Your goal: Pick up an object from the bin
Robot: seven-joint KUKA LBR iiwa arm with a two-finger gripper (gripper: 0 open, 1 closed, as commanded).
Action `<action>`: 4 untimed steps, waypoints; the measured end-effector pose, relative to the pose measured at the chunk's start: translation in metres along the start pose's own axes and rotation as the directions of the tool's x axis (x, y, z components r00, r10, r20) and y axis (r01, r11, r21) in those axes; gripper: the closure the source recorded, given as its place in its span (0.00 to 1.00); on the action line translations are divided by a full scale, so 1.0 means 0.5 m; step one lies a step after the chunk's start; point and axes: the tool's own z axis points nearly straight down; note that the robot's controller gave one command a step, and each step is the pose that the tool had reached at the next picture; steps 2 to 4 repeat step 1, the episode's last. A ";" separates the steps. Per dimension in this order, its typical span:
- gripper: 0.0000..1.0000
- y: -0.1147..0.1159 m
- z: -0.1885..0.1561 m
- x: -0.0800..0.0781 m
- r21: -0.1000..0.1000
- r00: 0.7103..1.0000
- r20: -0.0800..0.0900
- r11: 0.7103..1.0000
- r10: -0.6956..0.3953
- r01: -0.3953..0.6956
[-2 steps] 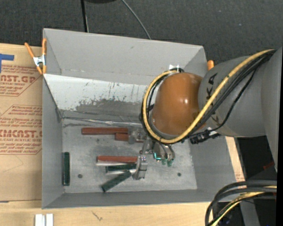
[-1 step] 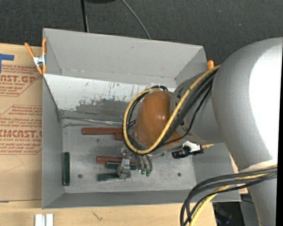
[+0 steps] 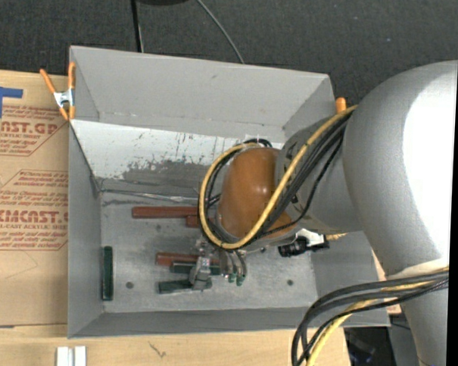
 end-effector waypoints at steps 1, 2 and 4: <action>1.00 0.039 -0.270 0.011 0.002 1.000 0.000 1.000 0.000 0.000; 1.00 0.039 -0.270 0.011 0.002 1.000 0.000 1.000 0.000 0.000; 1.00 0.039 -0.270 0.011 0.002 1.000 0.000 1.000 0.000 0.000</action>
Offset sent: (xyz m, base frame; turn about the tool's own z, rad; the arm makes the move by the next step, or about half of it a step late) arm 0.0000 0.0000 0.0000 0.0000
